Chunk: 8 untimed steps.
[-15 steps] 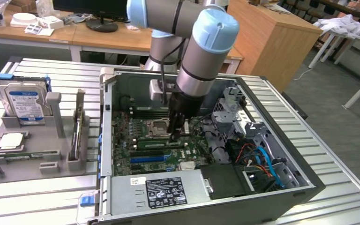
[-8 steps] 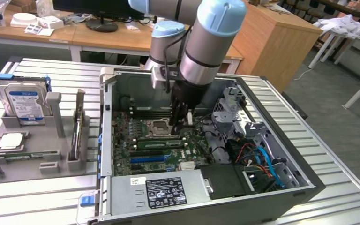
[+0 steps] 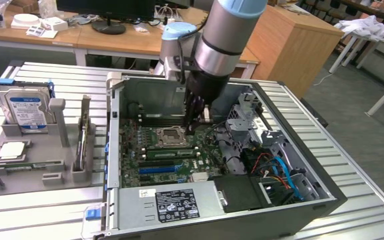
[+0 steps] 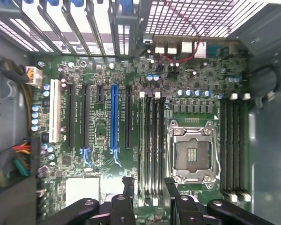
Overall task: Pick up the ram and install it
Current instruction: 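Insert the ram into the slot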
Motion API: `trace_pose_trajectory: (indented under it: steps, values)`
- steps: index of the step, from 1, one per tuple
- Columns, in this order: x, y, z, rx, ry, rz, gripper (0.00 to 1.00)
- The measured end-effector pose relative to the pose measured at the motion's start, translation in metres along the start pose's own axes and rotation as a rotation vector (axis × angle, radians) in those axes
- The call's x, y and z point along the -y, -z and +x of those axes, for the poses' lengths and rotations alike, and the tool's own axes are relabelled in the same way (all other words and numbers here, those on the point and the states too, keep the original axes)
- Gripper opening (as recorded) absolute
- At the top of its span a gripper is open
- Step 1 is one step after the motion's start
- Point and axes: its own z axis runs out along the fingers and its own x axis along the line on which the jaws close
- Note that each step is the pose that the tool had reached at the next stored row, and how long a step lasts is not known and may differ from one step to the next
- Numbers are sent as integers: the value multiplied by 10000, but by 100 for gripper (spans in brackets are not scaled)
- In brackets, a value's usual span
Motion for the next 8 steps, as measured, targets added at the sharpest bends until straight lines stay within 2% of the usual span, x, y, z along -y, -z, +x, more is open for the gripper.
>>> trace_pose_trajectory:
  steps: [8]
  values:
    - [-14, 294, -22, 0, -1, -1, 38]
